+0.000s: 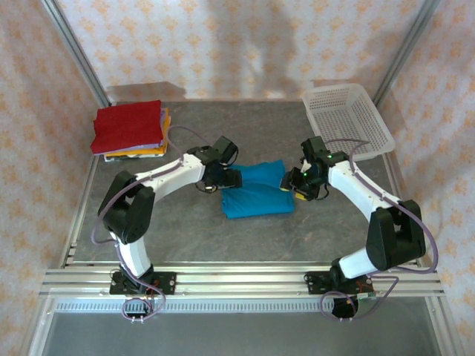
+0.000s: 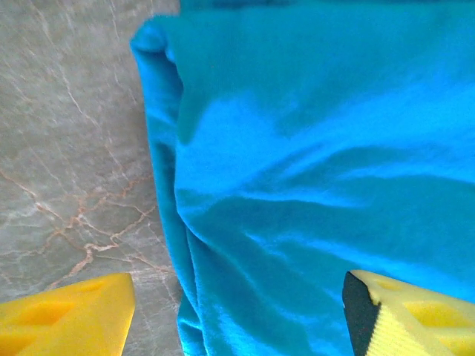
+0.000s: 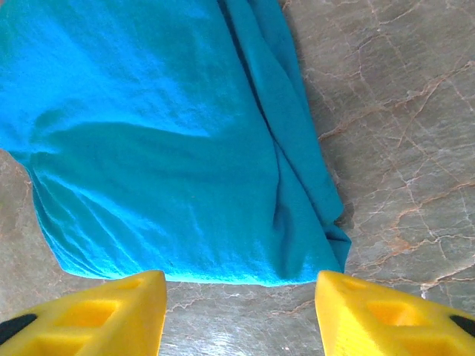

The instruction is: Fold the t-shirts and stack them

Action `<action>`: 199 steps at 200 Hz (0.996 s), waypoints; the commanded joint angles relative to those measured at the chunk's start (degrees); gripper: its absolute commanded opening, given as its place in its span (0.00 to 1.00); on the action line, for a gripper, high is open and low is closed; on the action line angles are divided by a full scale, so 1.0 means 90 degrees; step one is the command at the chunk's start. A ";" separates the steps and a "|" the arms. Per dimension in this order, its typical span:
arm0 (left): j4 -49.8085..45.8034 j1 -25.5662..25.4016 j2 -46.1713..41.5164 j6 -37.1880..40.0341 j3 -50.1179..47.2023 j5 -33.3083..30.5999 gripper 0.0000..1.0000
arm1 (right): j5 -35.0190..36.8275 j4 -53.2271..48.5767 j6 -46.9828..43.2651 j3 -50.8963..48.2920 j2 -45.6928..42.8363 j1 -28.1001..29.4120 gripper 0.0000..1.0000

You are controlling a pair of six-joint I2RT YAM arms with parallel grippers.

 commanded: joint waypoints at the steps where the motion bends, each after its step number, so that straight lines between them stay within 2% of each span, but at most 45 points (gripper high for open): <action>1: 0.0187 -0.0130 0.0360 -0.0181 -0.0109 -0.0248 0.75 | 0.0186 -0.0272 -0.0174 0.0165 0.0033 0.0004 0.55; 31: 0.0277 -0.0266 0.0881 -0.0196 0.0011 -0.0248 0.73 | 0.0191 -0.0283 -0.0228 0.0097 0.0024 -0.0011 0.55; 64: -0.0015 -0.0525 0.1337 -0.0161 0.0301 -0.0472 0.66 | 0.0192 -0.0269 -0.0249 0.0048 -0.0015 -0.0040 0.55; 108: -0.0443 -0.0895 0.1827 -0.0106 0.0676 -0.0854 0.45 | 0.0205 -0.0316 -0.0338 0.0054 -0.0025 -0.0128 0.55; 142: -0.0021 -0.0887 0.2005 -0.0163 0.0453 -0.0663 0.25 | 0.0201 -0.0390 -0.0390 0.0080 -0.0110 -0.0213 0.55; 178: -0.0494 -0.0762 0.1963 0.0340 0.0775 -0.1023 0.02 | 0.0220 -0.0502 -0.0484 0.0019 -0.0286 -0.0341 0.55; 199: -0.0860 -0.0490 0.1831 0.0796 0.0989 -0.1148 0.00 | 0.0230 -0.0571 -0.0513 -0.0027 -0.0396 -0.0418 0.55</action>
